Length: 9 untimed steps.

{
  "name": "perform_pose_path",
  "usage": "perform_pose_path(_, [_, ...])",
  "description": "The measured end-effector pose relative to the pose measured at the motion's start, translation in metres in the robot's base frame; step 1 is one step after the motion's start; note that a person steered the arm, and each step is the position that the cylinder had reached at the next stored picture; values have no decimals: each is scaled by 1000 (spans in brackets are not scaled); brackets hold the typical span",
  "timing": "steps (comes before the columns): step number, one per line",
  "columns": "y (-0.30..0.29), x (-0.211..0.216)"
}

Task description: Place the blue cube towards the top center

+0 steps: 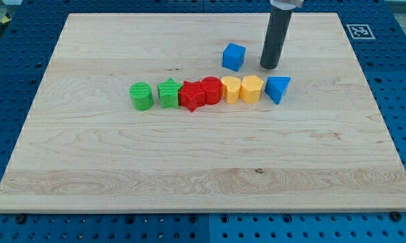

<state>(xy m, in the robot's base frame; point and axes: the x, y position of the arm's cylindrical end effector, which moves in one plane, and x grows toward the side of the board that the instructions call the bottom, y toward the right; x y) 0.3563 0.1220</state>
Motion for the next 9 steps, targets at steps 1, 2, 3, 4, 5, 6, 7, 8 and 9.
perform_pose_path(1, [-11, 28])
perform_pose_path(2, [-28, 29])
perform_pose_path(3, [-56, 23])
perform_pose_path(4, [-65, 22])
perform_pose_path(5, [-67, -7])
perform_pose_path(6, [-67, -5])
perform_pose_path(7, [-67, -24])
perform_pose_path(8, [-67, -33])
perform_pose_path(9, [-67, -52])
